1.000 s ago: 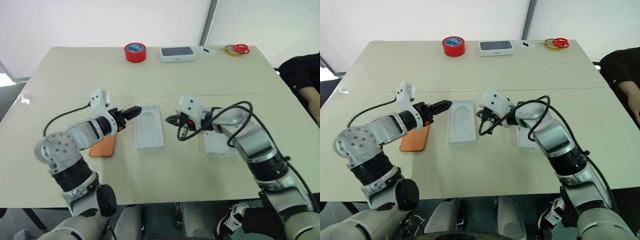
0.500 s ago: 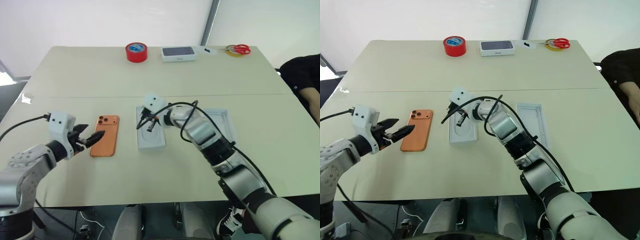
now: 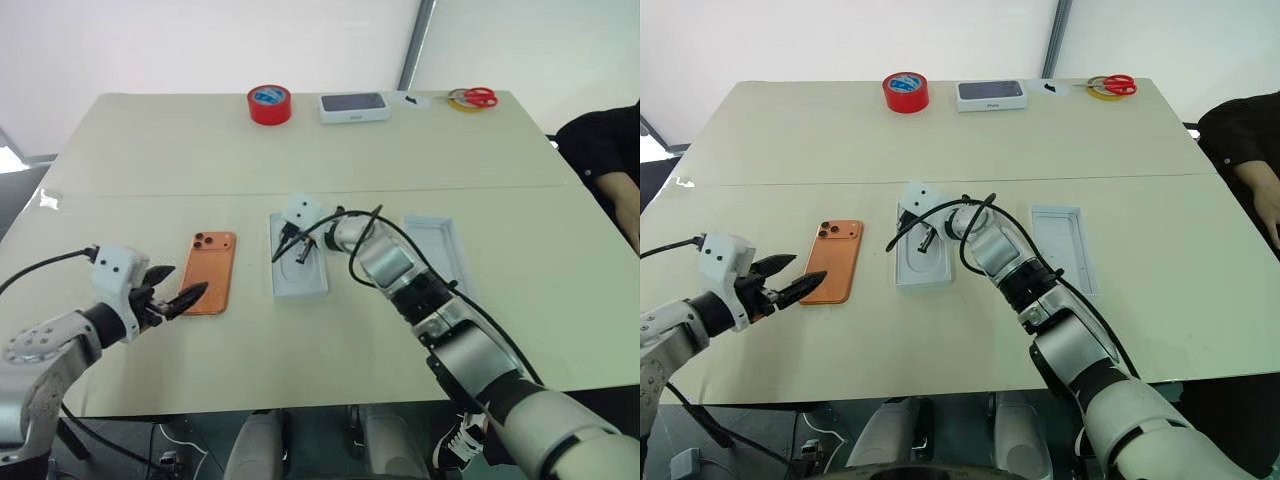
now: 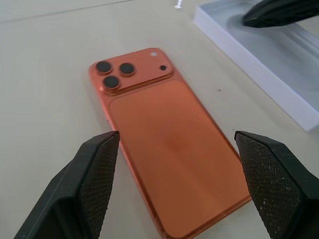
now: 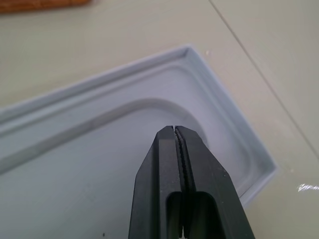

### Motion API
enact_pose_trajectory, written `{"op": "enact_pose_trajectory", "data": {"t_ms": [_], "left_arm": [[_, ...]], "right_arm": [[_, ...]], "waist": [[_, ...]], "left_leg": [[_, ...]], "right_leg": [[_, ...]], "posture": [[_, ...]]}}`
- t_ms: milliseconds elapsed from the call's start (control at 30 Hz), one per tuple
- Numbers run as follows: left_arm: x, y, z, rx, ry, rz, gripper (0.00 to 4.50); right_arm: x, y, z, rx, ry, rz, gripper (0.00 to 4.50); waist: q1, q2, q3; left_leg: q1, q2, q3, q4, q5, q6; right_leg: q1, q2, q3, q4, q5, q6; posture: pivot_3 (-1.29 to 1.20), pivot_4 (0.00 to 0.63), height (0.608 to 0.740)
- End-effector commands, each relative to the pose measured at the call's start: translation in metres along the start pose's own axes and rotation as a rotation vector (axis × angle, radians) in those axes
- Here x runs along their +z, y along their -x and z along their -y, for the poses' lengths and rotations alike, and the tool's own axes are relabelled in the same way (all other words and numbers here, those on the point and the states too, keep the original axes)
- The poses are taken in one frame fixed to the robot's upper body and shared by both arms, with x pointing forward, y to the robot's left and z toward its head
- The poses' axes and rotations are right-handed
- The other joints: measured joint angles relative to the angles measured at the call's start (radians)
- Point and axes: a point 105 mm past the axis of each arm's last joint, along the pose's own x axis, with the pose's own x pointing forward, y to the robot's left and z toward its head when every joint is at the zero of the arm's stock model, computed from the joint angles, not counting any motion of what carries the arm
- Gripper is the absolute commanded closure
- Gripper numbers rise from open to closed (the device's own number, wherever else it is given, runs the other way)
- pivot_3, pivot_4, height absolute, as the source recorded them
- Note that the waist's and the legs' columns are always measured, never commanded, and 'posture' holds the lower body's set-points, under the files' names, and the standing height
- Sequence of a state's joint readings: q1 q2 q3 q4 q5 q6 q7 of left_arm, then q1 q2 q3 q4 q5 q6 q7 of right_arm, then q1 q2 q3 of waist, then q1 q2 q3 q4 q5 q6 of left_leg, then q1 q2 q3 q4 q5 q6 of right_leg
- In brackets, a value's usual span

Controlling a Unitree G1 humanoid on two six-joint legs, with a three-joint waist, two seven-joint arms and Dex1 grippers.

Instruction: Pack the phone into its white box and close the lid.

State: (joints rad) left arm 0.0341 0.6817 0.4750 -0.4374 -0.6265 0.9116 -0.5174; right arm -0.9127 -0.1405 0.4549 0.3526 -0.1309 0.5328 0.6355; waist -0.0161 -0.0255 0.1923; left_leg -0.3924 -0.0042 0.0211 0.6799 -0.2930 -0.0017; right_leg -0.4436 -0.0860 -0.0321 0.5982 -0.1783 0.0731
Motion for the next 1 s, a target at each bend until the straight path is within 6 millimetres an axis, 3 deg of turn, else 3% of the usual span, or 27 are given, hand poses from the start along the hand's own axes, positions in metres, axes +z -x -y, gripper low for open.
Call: {"op": "enact_pose_trajectory", "data": {"t_ms": [33, 233, 433, 633, 1000], "left_arm": [[0.009, 0.005, -0.021, 0.105, 0.103, 0.016, 0.02], [0.004, -0.014, -0.027, 0.133, 0.266, -0.097, 0.02], [-0.01, -0.025, -0.009, 0.051, 0.327, -0.23, 0.02], [-0.017, -0.033, 0.014, -0.05, 0.368, -0.282, 0.02], [-0.015, -0.044, 0.051, -0.189, 0.401, -0.292, 0.02]], "right_arm": [[0.044, 0.014, -0.023, 0.099, 0.024, 0.139, 4.5], [0.05, 0.004, -0.07, 0.209, 0.05, 0.089, 4.5], [0.047, -0.014, -0.088, 0.233, 0.054, -0.002, 4.5], [0.036, -0.028, -0.094, 0.223, 0.124, -0.084, 4.5], [0.028, -0.032, -0.088, 0.204, 0.132, -0.096, 4.5]], "waist": [[-0.003, 0.0, 0.0], [-0.002, -0.001, 0.0], [-0.001, -0.001, -0.001], [-0.001, -0.001, -0.001], [0.005, 0.0, -0.002]], "left_leg": [[0.0, 0.001, 0.0, 0.0, 0.0, 0.0], [0.001, 0.001, 0.0, 0.0, 0.0, 0.0], [0.001, 0.001, 0.0, 0.0, 0.0, -0.001], [0.001, 0.001, -0.001, 0.0, 0.0, -0.001], [0.002, -0.001, -0.001, 0.0, 0.001, -0.002]], "right_leg": [[0.0, 0.001, 0.0, 0.0, 0.0, 0.0], [0.0, 0.003, 0.0, 0.001, 0.0, 0.0], [0.0, 0.003, 0.0, 0.001, 0.0, 0.0], [0.001, 0.002, 0.0, 0.001, 0.0, 0.0], [0.002, 0.0, 0.0, 0.001, 0.0, 0.0]], "posture": [[0.0, 0.15, 0.732], [0.0, 0.15, 0.732], [0.0, 0.15, 0.732], [0.0, 0.15, 0.732], [0.0, 0.15, 0.732]]}}
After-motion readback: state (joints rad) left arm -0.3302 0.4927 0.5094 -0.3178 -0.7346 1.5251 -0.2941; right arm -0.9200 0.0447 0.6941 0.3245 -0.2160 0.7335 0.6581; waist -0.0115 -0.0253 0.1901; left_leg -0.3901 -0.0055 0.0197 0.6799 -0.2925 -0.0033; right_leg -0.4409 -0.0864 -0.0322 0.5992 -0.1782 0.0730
